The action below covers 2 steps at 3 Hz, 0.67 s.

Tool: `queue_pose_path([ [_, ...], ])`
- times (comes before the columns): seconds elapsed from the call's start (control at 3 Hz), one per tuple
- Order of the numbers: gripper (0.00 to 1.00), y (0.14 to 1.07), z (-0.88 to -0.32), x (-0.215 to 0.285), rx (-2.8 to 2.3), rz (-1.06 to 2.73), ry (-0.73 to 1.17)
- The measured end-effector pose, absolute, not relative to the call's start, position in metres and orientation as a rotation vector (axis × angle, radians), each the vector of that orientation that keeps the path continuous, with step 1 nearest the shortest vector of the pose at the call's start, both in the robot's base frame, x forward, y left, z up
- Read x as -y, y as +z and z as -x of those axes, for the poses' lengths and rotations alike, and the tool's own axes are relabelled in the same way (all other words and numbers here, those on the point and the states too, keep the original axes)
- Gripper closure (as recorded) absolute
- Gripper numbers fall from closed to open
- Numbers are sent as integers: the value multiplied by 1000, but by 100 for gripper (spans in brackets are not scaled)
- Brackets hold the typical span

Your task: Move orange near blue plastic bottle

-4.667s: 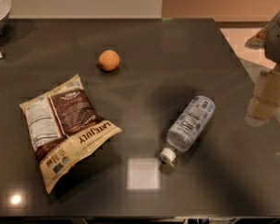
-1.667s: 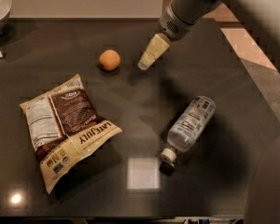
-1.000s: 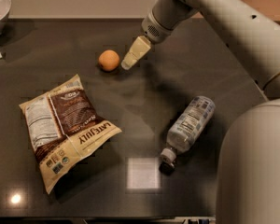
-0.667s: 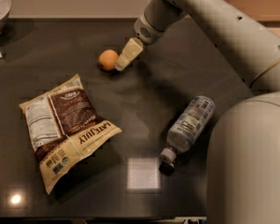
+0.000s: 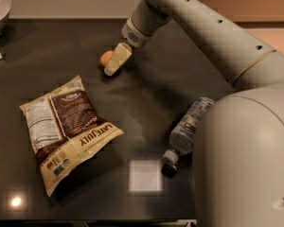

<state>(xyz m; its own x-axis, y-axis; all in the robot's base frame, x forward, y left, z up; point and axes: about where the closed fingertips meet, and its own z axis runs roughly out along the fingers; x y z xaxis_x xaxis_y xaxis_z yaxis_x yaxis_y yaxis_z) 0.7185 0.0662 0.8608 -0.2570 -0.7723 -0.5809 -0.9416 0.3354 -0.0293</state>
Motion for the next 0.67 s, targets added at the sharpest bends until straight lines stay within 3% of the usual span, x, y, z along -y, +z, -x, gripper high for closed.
queue_pose_path([
  [0.33, 0, 854, -719, -78, -2093, 1526, 462],
  [0.67, 17, 848, -719, -85, -2087, 1549, 480],
])
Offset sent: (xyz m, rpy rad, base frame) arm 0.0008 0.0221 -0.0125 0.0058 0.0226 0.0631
